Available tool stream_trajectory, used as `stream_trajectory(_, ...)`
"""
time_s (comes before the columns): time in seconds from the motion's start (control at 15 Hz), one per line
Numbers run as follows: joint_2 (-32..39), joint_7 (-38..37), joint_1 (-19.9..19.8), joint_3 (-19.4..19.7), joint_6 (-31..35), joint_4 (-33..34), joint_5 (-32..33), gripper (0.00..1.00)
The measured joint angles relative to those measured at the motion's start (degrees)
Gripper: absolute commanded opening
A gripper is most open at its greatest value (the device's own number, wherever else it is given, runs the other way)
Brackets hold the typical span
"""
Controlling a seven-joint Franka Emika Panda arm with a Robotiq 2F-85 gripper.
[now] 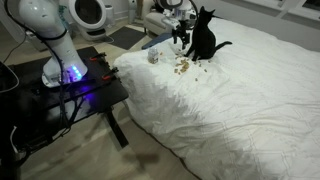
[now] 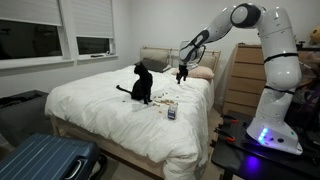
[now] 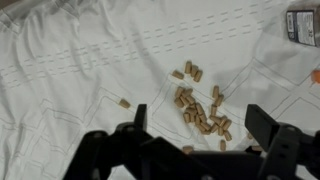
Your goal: Pick up some of the objects on the bed and place them in the jar
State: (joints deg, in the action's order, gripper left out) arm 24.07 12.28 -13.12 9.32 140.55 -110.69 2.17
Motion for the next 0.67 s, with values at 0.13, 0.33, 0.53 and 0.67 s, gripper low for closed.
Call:
stream_trajectory(0.13,2.65,-0.06,-0.37,-0.51,3.33,0.91,-0.8,1.0)
stream_trajectory(0.33,6.15,-0.52,-0.96,-0.94,8.68,1.65,-1.23,1.0)
stream_trajectory(0.53,9.07,-1.78,-1.42,-1.24,12.33,2.05,-1.49,1.0)
stream_trajectory(0.67,10.54,-2.73,-1.72,-1.68,13.76,2.27,-2.39,1.0)
